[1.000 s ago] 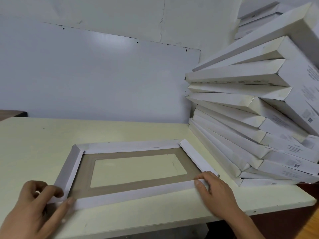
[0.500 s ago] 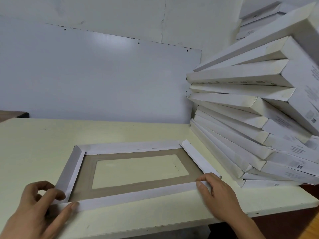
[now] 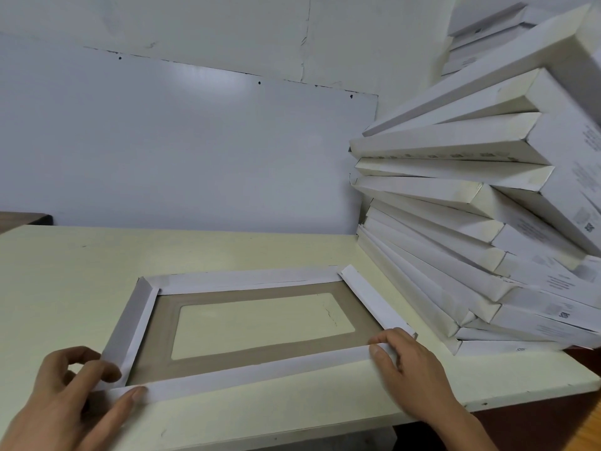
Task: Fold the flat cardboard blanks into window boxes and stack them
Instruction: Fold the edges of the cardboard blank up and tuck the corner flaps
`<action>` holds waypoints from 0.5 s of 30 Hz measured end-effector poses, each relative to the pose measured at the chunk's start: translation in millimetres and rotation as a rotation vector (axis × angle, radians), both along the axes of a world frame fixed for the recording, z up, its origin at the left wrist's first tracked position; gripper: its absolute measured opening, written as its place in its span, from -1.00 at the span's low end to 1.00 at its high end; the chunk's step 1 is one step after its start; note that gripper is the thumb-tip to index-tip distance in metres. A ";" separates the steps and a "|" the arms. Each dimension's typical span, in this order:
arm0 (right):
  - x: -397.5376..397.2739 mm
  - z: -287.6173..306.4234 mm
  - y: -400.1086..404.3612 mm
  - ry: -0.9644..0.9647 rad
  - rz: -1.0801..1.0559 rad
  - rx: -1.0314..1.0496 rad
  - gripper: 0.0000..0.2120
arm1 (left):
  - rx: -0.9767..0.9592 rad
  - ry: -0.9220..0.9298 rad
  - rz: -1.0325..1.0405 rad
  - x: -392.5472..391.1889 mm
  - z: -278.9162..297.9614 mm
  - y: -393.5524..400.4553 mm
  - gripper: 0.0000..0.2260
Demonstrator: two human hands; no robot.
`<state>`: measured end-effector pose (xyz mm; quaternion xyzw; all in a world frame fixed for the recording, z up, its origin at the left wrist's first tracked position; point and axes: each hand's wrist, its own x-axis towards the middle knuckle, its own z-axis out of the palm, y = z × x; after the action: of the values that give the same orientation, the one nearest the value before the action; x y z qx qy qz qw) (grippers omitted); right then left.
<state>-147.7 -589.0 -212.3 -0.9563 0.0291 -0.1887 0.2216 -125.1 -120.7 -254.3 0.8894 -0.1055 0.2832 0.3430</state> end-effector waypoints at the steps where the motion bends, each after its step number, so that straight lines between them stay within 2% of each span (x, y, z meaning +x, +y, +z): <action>1: -0.3 0.3 0.1 0.001 -0.001 0.001 -0.89 | 0.006 -0.005 -0.001 0.0 0.1 -0.5 -0.72; 15: -1.4 2.5 2.2 0.009 -0.005 -0.003 -0.90 | -0.011 -0.005 -0.031 0.1 0.3 -1.8 -0.72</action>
<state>-149.2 -586.8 -209.8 -0.9573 0.0321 -0.1849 0.2198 -124.9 -122.6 -254.0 0.8851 -0.1188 0.2808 0.3517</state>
